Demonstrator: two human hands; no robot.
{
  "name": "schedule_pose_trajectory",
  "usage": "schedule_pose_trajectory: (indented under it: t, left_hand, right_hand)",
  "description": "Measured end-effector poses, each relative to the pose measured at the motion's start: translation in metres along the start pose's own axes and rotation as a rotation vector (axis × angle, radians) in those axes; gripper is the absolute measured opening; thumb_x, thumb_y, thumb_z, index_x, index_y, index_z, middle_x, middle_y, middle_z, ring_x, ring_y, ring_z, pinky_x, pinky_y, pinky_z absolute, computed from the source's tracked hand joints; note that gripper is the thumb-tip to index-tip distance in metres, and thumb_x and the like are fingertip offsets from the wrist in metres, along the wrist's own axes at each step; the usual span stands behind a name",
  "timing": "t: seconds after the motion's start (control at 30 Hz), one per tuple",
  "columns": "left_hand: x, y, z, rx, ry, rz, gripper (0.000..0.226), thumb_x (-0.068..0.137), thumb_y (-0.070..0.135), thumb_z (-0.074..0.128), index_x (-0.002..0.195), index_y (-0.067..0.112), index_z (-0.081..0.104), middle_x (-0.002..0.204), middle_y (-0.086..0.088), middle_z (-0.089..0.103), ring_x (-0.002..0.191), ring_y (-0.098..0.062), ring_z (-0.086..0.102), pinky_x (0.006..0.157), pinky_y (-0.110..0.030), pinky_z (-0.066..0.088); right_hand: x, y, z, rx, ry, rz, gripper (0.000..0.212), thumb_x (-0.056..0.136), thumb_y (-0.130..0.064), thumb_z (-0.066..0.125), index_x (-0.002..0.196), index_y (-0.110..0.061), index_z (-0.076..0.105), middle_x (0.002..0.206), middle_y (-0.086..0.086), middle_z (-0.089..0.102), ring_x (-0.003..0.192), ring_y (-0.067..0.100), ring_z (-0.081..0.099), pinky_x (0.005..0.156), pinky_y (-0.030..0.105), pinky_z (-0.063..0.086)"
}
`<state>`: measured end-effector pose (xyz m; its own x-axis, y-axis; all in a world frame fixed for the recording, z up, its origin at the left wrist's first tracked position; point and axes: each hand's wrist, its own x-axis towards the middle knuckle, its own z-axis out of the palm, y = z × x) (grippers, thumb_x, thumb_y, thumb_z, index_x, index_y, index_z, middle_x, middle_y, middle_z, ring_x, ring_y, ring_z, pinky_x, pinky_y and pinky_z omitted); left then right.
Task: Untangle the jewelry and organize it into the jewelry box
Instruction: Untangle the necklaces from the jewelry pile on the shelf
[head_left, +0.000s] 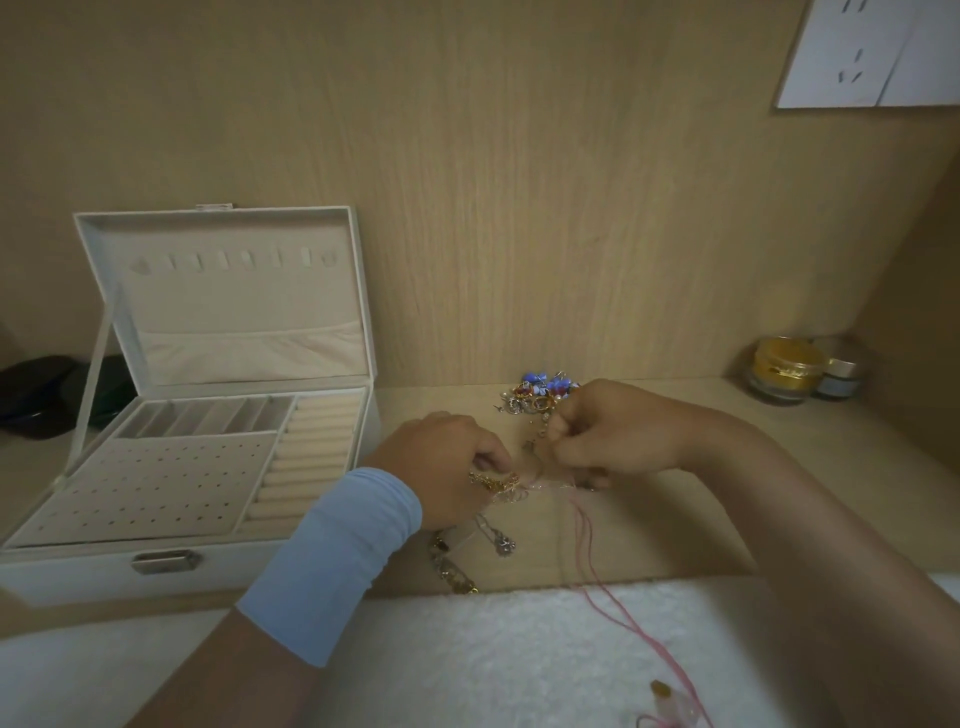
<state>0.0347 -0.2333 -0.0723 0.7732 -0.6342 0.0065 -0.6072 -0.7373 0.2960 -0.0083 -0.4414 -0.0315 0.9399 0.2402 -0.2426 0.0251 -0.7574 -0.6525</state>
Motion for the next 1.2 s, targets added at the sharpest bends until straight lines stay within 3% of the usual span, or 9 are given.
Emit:
schedule_pose_trajectory:
  t: [0.13, 0.23, 0.4, 0.57, 0.67, 0.8, 0.93, 1.1, 1.2]
  left_hand:
    - [0.001, 0.006, 0.008, -0.059, 0.03, -0.004, 0.02, 0.078, 0.047, 0.07, 0.097, 0.041, 0.07, 0.095, 0.019, 0.056, 0.101, -0.007, 0.052, 0.092, -0.028, 0.042]
    - [0.003, 0.005, 0.009, -0.059, 0.052, -0.023, 0.013, 0.08, 0.046, 0.071, 0.091, 0.038, 0.07, 0.088, 0.019, 0.054, 0.092, -0.007, 0.053, 0.089, -0.027, 0.041]
    - [0.002, 0.006, 0.008, -0.185, 0.093, -0.096, 0.007, 0.084, 0.033, 0.066, 0.078, 0.035, 0.064, 0.079, 0.019, 0.061, 0.084, -0.006, 0.061, 0.083, -0.025, 0.049]
    - [0.003, 0.006, 0.004, -0.377, 0.096, -0.151, 0.014, 0.089, 0.028, 0.062, 0.076, 0.034, 0.066, 0.076, 0.016, 0.065, 0.075, -0.003, 0.061, 0.072, -0.023, 0.047]
    - [0.002, 0.004, 0.0, -0.354, 0.076, -0.128, 0.012, 0.089, 0.032, 0.065, 0.078, 0.034, 0.07, 0.078, 0.02, 0.066, 0.078, 0.001, 0.062, 0.079, -0.025, 0.05]
    - [0.0, 0.002, -0.007, -0.263, 0.023, -0.09, 0.007, 0.084, 0.035, 0.07, 0.079, 0.035, 0.076, 0.068, 0.023, 0.066, 0.071, 0.005, 0.061, 0.076, -0.021, 0.05]
    - [-0.007, 0.005, -0.017, -0.267, -0.169, 0.012, 0.007, 0.082, 0.031, 0.076, 0.089, 0.031, 0.078, 0.063, 0.032, 0.063, 0.065, 0.014, 0.057, 0.066, -0.005, 0.04]
    - [-0.008, -0.008, -0.032, -0.33, -0.031, -0.031, 0.023, 0.085, 0.019, 0.071, 0.087, 0.042, 0.071, 0.084, 0.018, 0.07, 0.069, 0.008, 0.059, 0.076, -0.014, 0.047]
    - [-0.008, -0.014, -0.037, -0.183, 0.049, -0.106, 0.022, 0.086, 0.018, 0.068, 0.088, 0.04, 0.072, 0.089, 0.018, 0.068, 0.071, 0.007, 0.057, 0.072, -0.011, 0.042]
  right_hand:
    - [0.0, 0.01, -0.004, 0.225, -0.024, 0.018, 0.017, 0.09, -0.008, 0.058, 0.088, 0.006, 0.068, 0.076, 0.012, 0.074, 0.07, 0.019, 0.07, 0.054, 0.025, 0.051]
    - [0.002, 0.016, -0.004, 0.462, -0.024, 0.011, 0.021, 0.095, -0.005, 0.056, 0.081, 0.0, 0.071, 0.092, 0.02, 0.074, 0.08, 0.024, 0.072, 0.068, 0.03, 0.059]
    - [0.005, 0.021, -0.003, 0.667, -0.041, 0.021, 0.02, 0.098, -0.006, 0.055, 0.079, -0.01, 0.062, 0.068, 0.009, 0.059, 0.058, 0.02, 0.063, 0.067, 0.034, 0.059]
    - [0.006, 0.022, -0.004, 0.415, 0.008, 0.084, 0.009, 0.095, -0.017, 0.063, 0.095, -0.015, 0.071, 0.058, -0.002, 0.044, 0.042, 0.009, 0.034, 0.041, 0.022, 0.036]
    - [0.003, 0.017, -0.005, 0.137, 0.02, 0.079, 0.008, 0.089, -0.025, 0.07, 0.091, -0.024, 0.078, 0.052, -0.009, 0.045, 0.045, 0.005, 0.04, 0.043, 0.021, 0.035]
    - [-0.002, 0.007, -0.006, -0.064, -0.145, 0.107, 0.01, 0.088, -0.027, 0.073, 0.093, -0.02, 0.077, 0.047, -0.011, 0.053, 0.04, 0.002, 0.042, 0.042, 0.018, 0.039]
    - [-0.006, 0.0, -0.004, -0.152, -0.303, 0.182, 0.01, 0.083, -0.028, 0.078, 0.091, -0.022, 0.079, 0.056, -0.01, 0.062, 0.048, 0.008, 0.05, 0.053, 0.022, 0.046]
    - [-0.007, -0.008, -0.004, -0.304, -0.154, 0.128, 0.007, 0.077, -0.037, 0.081, 0.078, -0.03, 0.078, 0.059, -0.016, 0.063, 0.057, -0.006, 0.054, 0.057, 0.014, 0.043]
    - [0.0, -0.012, 0.004, -0.413, 0.037, 0.04, 0.009, 0.08, -0.033, 0.071, 0.076, -0.026, 0.076, 0.068, -0.01, 0.069, 0.066, -0.001, 0.059, 0.065, 0.025, 0.052]
